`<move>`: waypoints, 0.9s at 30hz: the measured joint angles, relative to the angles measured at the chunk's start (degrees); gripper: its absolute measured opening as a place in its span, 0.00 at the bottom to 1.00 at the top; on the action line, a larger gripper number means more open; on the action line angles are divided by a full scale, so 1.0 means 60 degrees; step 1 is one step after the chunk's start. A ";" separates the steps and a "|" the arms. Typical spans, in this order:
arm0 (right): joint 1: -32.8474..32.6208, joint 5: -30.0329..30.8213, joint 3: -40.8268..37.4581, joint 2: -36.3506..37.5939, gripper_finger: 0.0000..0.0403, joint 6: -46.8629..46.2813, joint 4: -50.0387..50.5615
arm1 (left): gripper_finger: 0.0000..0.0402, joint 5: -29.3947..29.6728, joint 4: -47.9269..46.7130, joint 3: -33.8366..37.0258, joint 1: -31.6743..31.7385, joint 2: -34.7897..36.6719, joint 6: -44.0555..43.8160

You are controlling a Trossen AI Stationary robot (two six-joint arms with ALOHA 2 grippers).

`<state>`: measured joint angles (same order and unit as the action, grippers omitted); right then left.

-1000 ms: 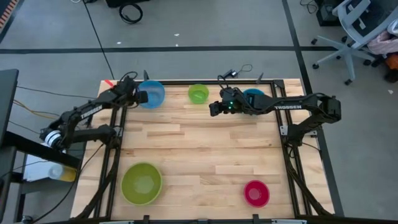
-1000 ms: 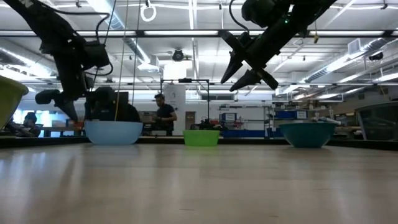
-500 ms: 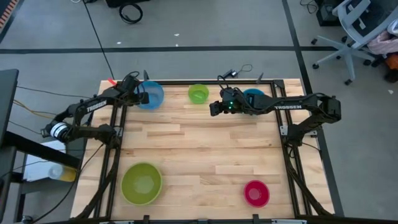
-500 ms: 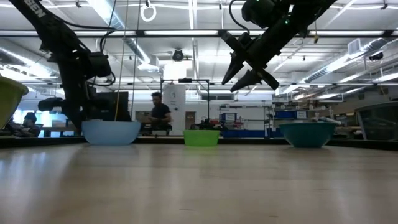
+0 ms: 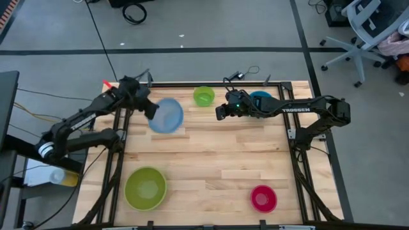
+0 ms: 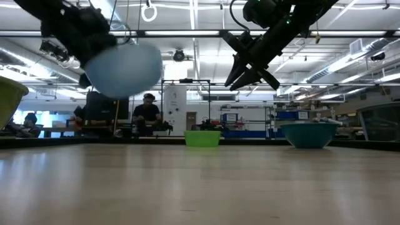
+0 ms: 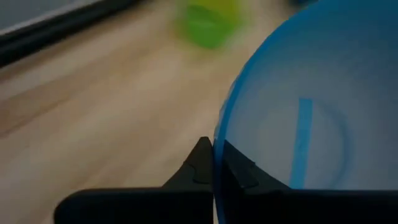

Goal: Nest bowls inside each other
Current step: Stack the light blue bowl on top of the the bottom green bowl

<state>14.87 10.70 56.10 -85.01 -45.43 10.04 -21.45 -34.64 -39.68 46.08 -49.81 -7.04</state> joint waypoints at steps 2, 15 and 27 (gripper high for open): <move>0.0045 -0.0010 -0.0004 0.0000 0.20 0.0099 0.0000 | 0.00 -0.0372 -0.0673 -0.0398 -0.0890 0.0227 0.0480; 0.0114 -0.0467 -0.0007 0.0000 0.20 0.0332 0.0156 | 0.00 0.0431 -0.2981 -0.1348 -0.8625 0.0503 -0.1656; 0.0114 -0.0549 -0.0007 0.0004 0.20 0.0318 0.0256 | 0.03 0.1847 -0.2857 -0.1132 -1.3400 -0.0940 -0.4459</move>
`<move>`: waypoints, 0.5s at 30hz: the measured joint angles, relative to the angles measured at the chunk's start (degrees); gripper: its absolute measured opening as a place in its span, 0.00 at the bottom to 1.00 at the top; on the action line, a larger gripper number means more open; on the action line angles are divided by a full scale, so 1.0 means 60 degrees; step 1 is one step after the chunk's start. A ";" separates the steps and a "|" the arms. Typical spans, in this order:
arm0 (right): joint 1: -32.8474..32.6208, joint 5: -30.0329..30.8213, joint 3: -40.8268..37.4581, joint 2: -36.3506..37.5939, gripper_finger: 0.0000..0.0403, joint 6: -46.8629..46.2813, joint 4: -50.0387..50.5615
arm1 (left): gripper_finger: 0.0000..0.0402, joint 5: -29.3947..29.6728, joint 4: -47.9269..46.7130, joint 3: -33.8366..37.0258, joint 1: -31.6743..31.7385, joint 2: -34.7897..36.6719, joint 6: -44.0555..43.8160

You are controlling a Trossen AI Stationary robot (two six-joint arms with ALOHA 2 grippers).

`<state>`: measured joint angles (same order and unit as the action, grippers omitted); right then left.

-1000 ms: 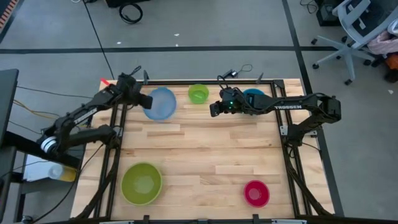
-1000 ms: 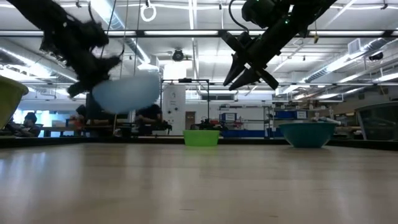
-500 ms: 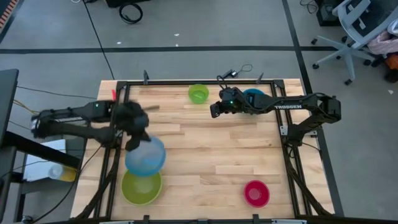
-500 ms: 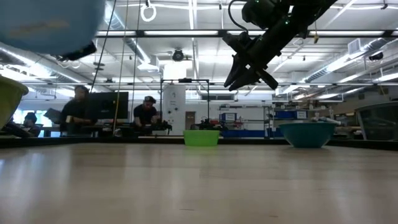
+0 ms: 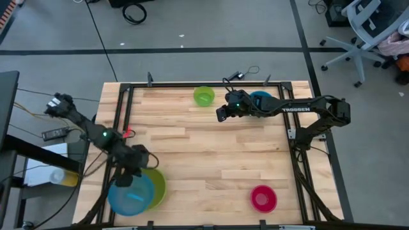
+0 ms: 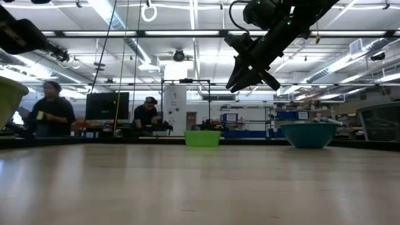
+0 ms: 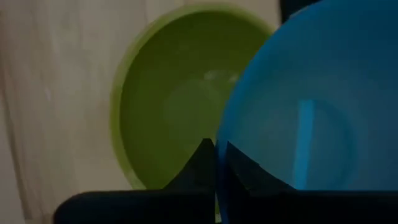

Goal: Nest bowls inside each other
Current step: Stack the light blue bowl on top of the the bottom green bowl

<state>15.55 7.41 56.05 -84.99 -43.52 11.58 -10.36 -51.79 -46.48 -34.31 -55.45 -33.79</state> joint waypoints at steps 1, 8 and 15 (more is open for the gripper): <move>0.0000 0.0010 0.0000 0.0000 0.20 -0.0039 0.0008 | 0.04 0.0195 0.0041 0.0000 -0.0150 -0.0164 -0.0079; -0.0014 0.0045 0.0000 0.0000 0.20 -0.0248 0.0241 | 0.10 0.1762 0.0148 0.0000 -0.0379 -0.0780 -0.1019; -0.0081 0.0060 0.0000 0.0000 0.20 -0.0250 0.0407 | 0.20 0.2563 0.0116 0.0000 -0.0377 -0.0821 -0.1947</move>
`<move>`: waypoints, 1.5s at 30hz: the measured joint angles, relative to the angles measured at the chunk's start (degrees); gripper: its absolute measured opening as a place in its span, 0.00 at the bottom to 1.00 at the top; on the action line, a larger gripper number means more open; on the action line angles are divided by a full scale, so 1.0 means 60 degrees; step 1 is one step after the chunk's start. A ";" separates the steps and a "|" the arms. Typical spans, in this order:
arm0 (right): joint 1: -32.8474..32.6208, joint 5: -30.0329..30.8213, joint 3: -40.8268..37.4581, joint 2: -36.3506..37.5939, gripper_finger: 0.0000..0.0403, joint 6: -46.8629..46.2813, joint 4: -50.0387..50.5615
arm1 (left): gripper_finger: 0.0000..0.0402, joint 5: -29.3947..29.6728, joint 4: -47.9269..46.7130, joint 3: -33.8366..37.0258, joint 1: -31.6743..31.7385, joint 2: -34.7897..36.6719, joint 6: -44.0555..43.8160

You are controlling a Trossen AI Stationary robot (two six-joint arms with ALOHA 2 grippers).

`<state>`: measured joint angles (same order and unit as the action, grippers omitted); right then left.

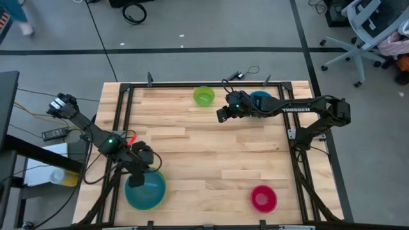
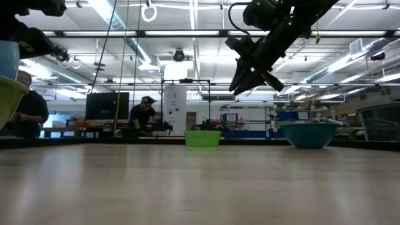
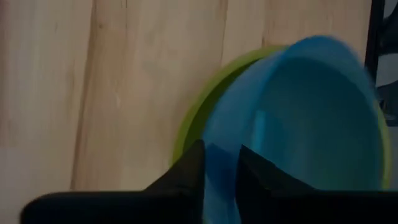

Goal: Nest bowls inside each other
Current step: Stack the light blue bowl on top of the the bottom green bowl, then stack the top blue bowl on top of the the light blue bowl

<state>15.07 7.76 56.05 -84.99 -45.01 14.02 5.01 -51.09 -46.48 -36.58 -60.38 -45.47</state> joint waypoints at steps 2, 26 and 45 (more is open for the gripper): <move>-0.0061 0.0001 0.0000 0.0000 0.20 0.0009 -0.0007 | 0.25 -0.0063 0.0047 0.0000 0.0000 0.0000 -0.0130; 0.0477 0.2465 0.0000 0.0000 0.31 0.1132 0.4288 | 0.63 0.1839 -0.0838 -0.1687 0.1596 0.0036 -0.0743; 0.2381 0.1714 -0.0149 -0.1875 0.35 0.2296 0.4695 | 0.62 0.2809 -0.0444 -0.1974 0.5407 0.0033 -0.0783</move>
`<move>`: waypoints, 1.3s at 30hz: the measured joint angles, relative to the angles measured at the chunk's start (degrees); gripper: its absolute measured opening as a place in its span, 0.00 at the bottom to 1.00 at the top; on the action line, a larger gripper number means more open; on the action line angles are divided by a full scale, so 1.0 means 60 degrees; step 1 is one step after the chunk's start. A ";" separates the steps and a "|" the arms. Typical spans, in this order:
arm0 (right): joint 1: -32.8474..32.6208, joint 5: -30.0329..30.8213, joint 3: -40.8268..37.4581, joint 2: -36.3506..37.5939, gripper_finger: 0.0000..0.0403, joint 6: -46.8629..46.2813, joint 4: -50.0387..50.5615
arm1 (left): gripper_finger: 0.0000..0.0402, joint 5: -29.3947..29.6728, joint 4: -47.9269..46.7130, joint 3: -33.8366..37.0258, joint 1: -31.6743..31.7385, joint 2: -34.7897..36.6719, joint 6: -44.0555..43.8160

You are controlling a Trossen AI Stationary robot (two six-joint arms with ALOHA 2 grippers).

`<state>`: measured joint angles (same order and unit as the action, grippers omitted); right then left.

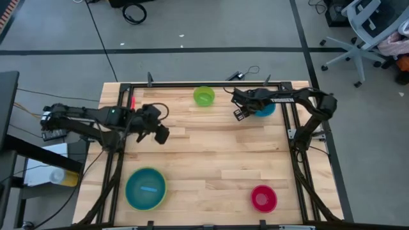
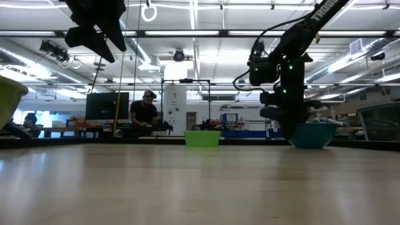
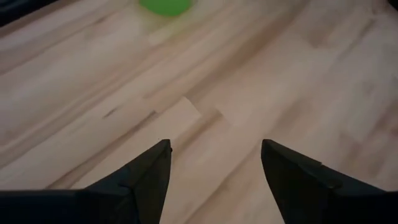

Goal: Nest bowls inside each other
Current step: Stack the top blue bowl on top of the the light blue bowl

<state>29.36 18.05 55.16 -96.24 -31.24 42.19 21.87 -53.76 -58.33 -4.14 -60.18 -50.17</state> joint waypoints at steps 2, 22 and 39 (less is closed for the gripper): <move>-0.0115 0.0014 -0.0001 -0.0045 0.24 0.0225 0.0024 | 0.62 0.0000 0.0003 0.0000 0.0310 0.0000 0.0000; -0.4765 -0.0513 0.0849 0.1237 0.04 0.6297 -0.2886 | 0.62 -0.1863 0.6203 -0.0022 0.3505 -0.2477 0.1224; -0.5175 0.0365 0.0852 0.1226 0.04 0.8203 -0.3761 | 0.60 -0.2725 0.8801 0.0011 0.3533 -0.4029 0.1420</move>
<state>-1.69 20.24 60.27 -88.88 17.98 19.62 5.52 -0.95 -58.26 17.06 -84.36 -41.65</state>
